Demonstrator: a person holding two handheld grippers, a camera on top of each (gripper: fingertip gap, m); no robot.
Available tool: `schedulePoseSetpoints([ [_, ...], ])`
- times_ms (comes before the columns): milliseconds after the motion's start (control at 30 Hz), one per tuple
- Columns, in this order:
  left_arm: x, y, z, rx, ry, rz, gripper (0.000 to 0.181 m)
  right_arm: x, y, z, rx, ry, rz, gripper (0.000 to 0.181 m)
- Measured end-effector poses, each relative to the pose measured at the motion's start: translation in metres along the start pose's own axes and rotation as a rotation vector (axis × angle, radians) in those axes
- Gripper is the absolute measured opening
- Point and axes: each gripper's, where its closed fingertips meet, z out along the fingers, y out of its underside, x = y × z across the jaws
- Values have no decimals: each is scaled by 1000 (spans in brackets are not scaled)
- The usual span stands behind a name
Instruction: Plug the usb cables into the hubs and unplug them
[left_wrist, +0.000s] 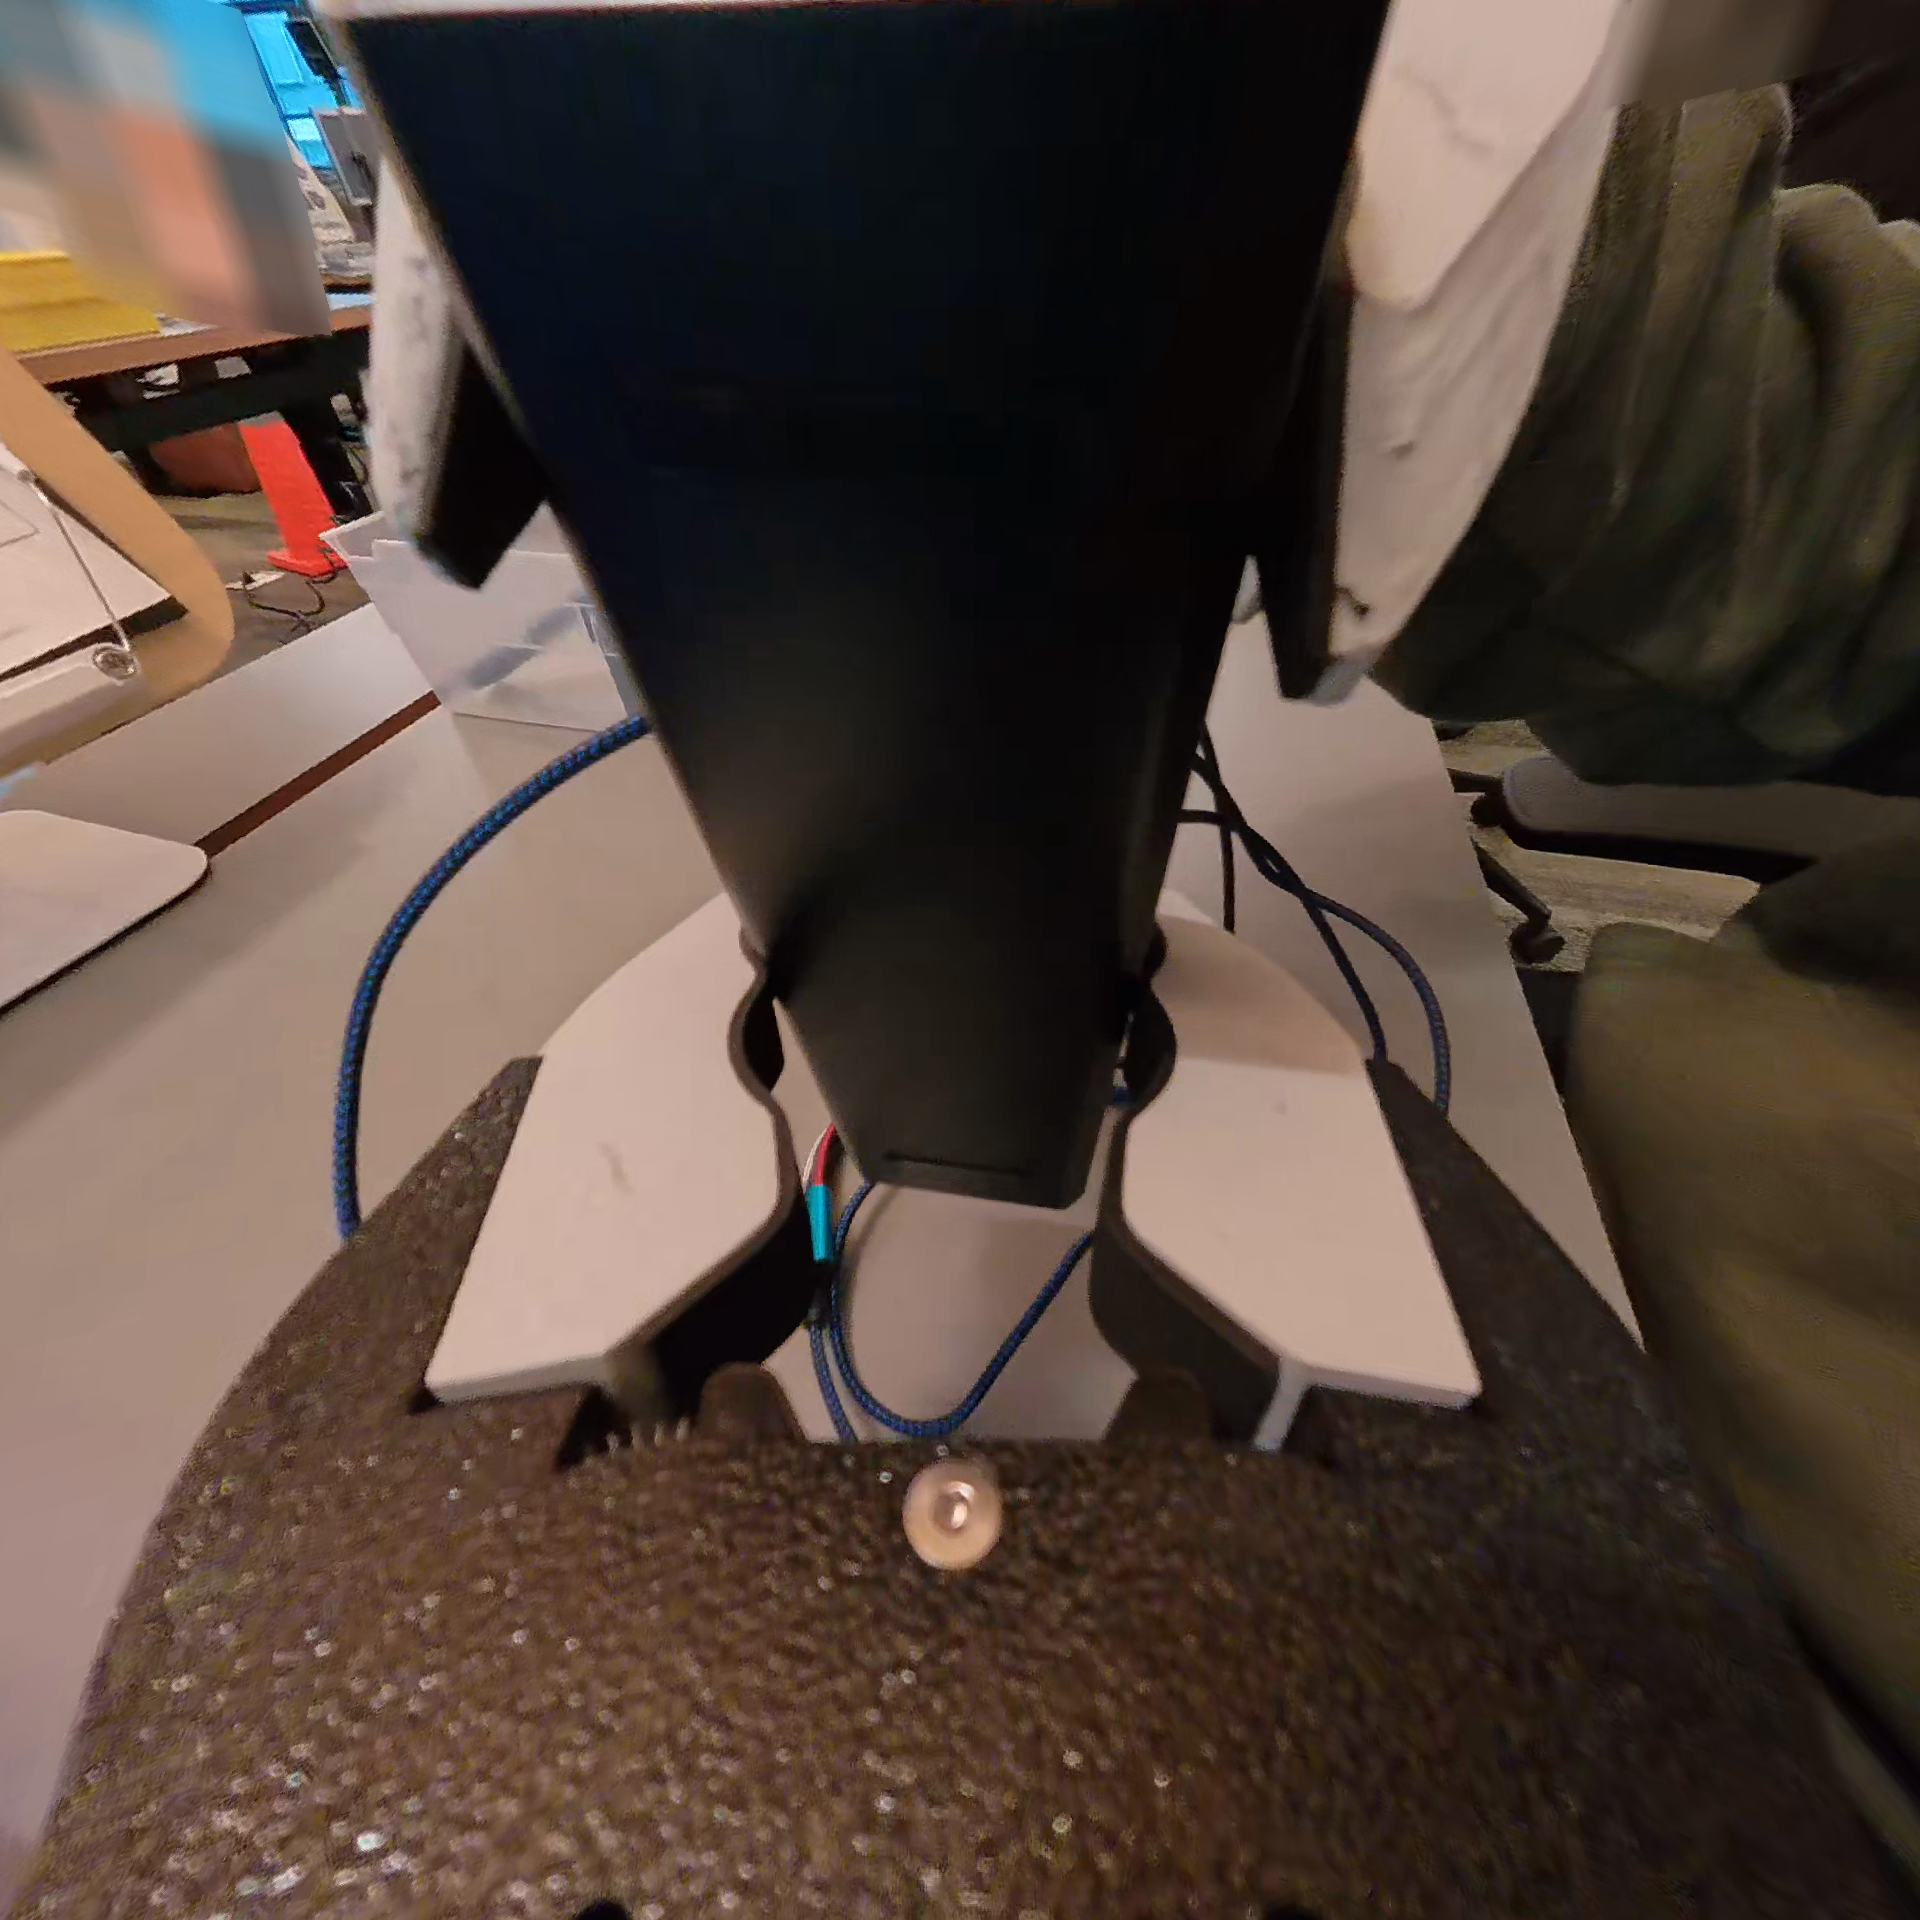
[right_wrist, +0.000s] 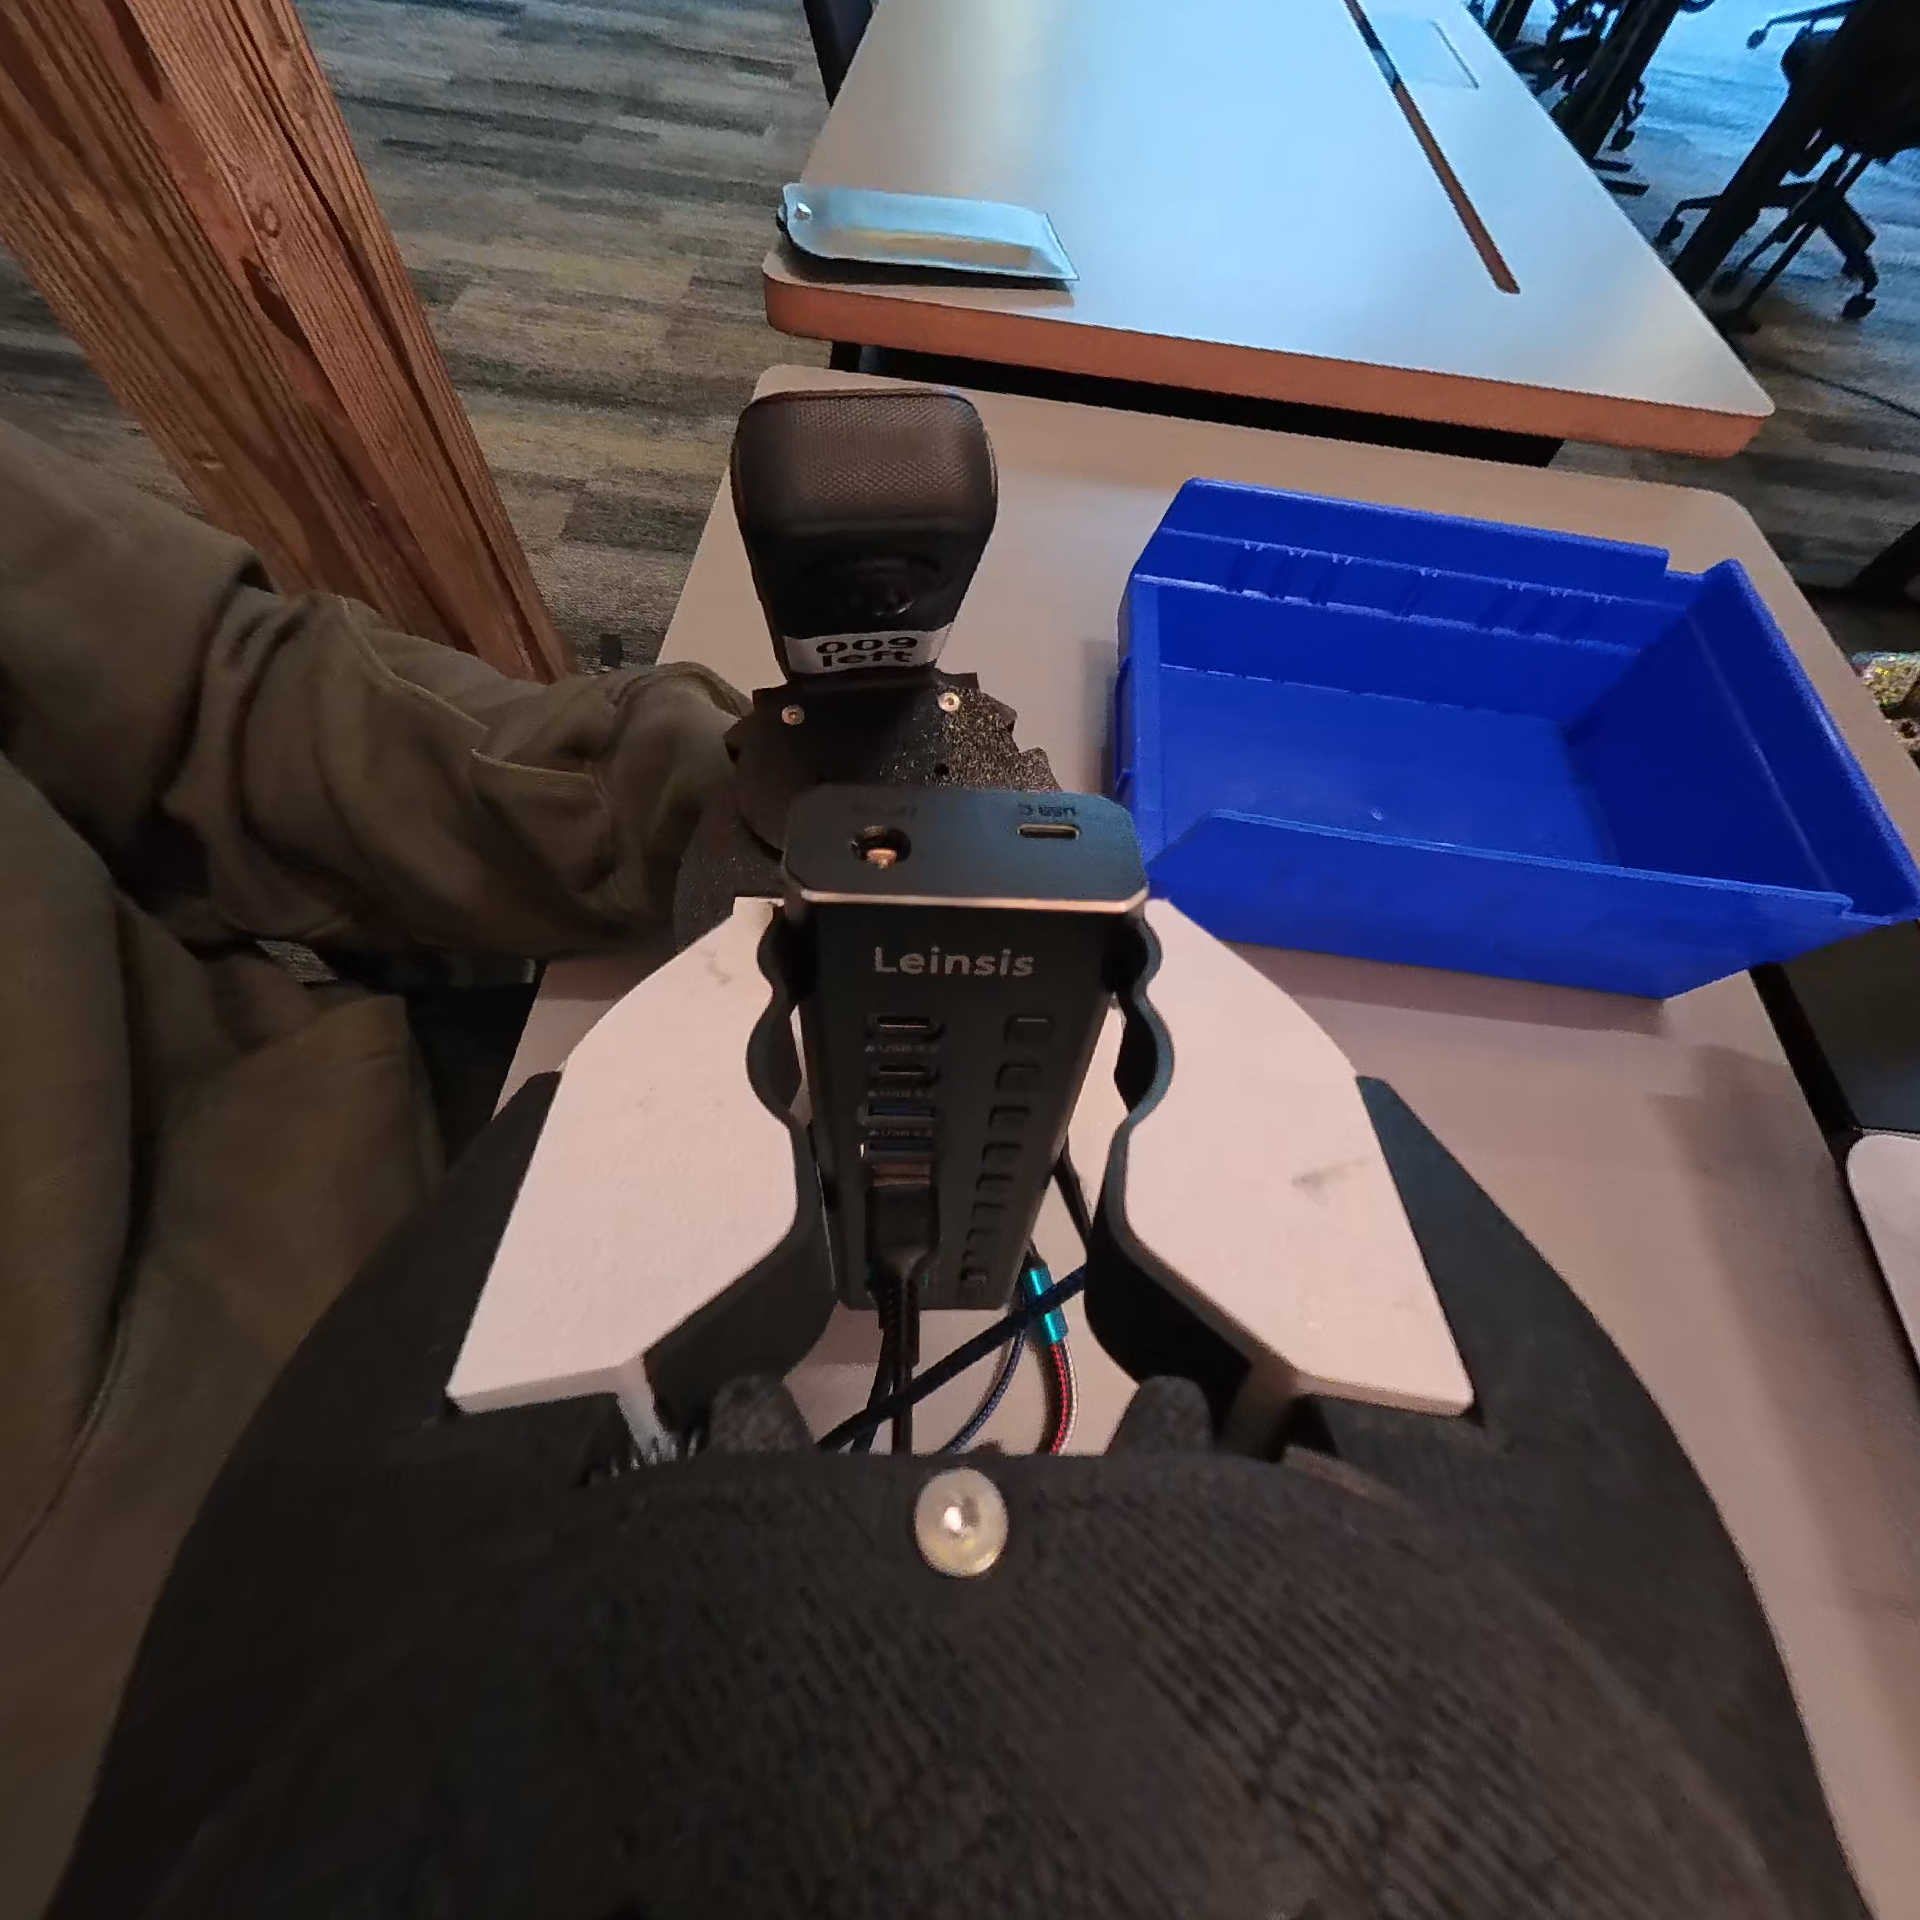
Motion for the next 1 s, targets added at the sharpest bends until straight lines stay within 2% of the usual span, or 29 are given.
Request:
schedulePoseSetpoints([
  [133, -1, 3, 3, -23, -12, 12, 62, 0, 3, 0, -25, 1, -8, 60],
  [233, -5, 1, 5, 24, -42, 42, 62, -1, 3, 0, -41, -3, -49, 60],
  [433, -5, -3, 8, 105, -1, -64, 62, 7, 2, 5, -54, -44, 25, 60],
  [567, -9, -8, 6, 153, 6, -141, 62, 17, -2, 4, -33, -3, 59, 59],
  [667, -15, -12, -2, 191, -2, -171, 62, 22, 8, -8, -89, 39, 41, 72],
  [700, -18, -10, -4, 186, -16, -170, 62, 26, 12, -13, -110, 63, 31, 67],
  [800, -27, -6, -11, 163, -58, -156, 61, 26, 15, -23, -119, 95, -33, 36],
  [900, -31, -5, -14, 147, -86, -136, 61, 23, 39, -18, -265, 89, -29, 38],
  [933, -32, -3, -14, 130, -102, -115, 61, 21, 44, -15, -291, 79, -32, 41],
  [1000, -31, -2, -14, 109, -110, -83, 61, 13, 47, -10, -293, 46, -35, 34],
])
